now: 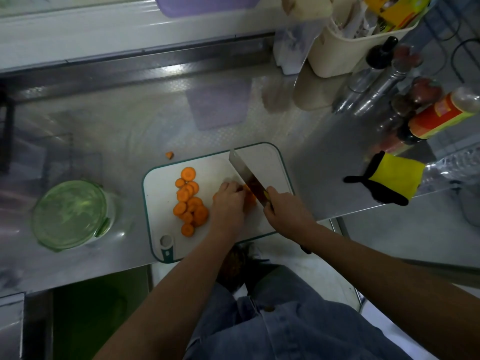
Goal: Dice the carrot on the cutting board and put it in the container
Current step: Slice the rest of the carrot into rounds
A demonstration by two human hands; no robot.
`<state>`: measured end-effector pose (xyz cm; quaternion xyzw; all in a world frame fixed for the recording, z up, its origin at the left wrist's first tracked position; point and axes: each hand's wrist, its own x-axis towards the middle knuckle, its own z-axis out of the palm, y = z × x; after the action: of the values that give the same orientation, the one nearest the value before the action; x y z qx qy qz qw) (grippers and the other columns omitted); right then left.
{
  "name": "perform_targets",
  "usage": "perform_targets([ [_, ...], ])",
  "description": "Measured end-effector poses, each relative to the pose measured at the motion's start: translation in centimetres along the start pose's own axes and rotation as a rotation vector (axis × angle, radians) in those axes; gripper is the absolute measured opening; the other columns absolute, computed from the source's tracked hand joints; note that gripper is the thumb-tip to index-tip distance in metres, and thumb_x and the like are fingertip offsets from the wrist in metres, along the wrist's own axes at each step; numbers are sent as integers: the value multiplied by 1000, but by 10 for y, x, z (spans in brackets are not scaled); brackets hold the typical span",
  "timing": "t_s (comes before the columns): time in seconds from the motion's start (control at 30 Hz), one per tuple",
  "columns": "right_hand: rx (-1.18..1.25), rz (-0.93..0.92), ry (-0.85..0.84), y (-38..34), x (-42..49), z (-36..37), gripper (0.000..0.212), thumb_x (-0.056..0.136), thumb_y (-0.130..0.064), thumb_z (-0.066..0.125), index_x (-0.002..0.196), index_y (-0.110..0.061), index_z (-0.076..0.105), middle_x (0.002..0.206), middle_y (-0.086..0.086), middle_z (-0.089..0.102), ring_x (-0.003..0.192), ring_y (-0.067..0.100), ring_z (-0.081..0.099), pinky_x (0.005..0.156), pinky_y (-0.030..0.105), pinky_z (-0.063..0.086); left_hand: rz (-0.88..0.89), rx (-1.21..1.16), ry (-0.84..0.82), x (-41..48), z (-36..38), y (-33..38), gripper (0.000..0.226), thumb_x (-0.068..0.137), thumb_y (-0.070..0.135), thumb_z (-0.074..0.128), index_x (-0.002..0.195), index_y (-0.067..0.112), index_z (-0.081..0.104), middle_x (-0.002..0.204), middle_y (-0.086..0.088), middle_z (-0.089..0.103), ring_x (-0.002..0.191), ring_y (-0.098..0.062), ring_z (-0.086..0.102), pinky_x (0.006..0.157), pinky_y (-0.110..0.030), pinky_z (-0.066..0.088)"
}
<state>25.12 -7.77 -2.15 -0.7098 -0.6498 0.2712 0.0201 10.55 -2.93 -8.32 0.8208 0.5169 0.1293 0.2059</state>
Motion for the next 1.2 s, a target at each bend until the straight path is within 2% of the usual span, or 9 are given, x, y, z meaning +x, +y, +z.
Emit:
perform_targets([
  [0.13, -24, 0, -3, -2, 4, 2, 20, 95, -20, 42, 109, -7, 44, 74, 7, 50, 67, 32, 54, 57, 31, 31, 30, -2, 27, 1, 1, -1, 7, 73, 9, 65, 77, 7, 70, 81, -9, 59, 81, -32, 55, 59, -39, 47],
  [0.23, -19, 9, -7, -4, 6, 4, 19, 95, -19, 42, 109, -6, 44, 78, 11, 55, 64, 29, 48, 56, 31, 29, 18, -10, 41, 2, 4, -3, 4, 75, 10, 72, 79, 9, 71, 80, -7, 59, 81, -30, 55, 58, -38, 47],
  [0.3, -20, 17, -4, -5, 5, 7, 21, 96, -20, 41, 110, -5, 44, 82, 13, 58, 68, 32, 52, 57, 32, 29, 24, -6, 38, 2, 5, -4, 5, 75, 14, 74, 78, 11, 72, 78, -7, 59, 80, -29, 54, 59, -38, 47],
  [0.47, 1, 23, 32, -1, 4, 10, 20, 97, -22, 41, 110, -7, 44, 79, 13, 60, 61, 26, 47, 55, 31, 30, 17, -7, 18, 2, 3, -2, 16, 80, 26, 63, 85, 14, 73, 82, -5, 60, 83, -28, 53, 65, -40, 48],
  [0.7, 63, -21, 44, -1, 4, -3, 18, 96, -23, 42, 106, -8, 45, 68, 3, 48, 56, 22, 46, 53, 32, 34, -20, -65, 7, -3, -3, 2, 35, 71, 6, 70, 106, 6, 65, 103, -13, 61, 99, -35, 55, 80, -43, 50],
  [0.8, 44, -26, 11, -5, 6, -8, 20, 96, -22, 42, 110, -8, 45, 70, 3, 48, 59, 23, 46, 54, 32, 35, -40, -52, 43, -4, -5, 1, 26, 73, 12, 72, 97, 6, 65, 96, -14, 59, 93, -33, 54, 78, -42, 49],
  [0.93, -6, -27, -17, -6, 6, -6, 19, 96, -22, 42, 109, -9, 45, 64, -3, 40, 57, 20, 42, 48, 30, 27, 2, -43, 95, -7, -8, 3, 28, 75, 21, 46, 85, 3, 66, 88, -15, 61, 85, -34, 55, 72, -40, 48],
  [1.03, 3, -13, -18, -6, 5, -2, 17, 96, -21, 42, 106, -7, 45, 63, -5, 36, 57, 19, 40, 47, 28, 23, -12, -47, 112, -6, -6, 1, 10, 72, 4, 64, 81, 5, 67, 87, -12, 60, 82, -31, 54, 69, -35, 42],
  [1.2, 19, 9, -19, -8, 5, 3, 17, 96, -21, 42, 105, -7, 45, 68, 0, 43, 62, 22, 45, 52, 30, 28, 12, -53, 115, -5, 2, -2, 3, 74, 5, 72, 75, 4, 70, 85, -10, 60, 81, -28, 51, 62, -36, 43],
])
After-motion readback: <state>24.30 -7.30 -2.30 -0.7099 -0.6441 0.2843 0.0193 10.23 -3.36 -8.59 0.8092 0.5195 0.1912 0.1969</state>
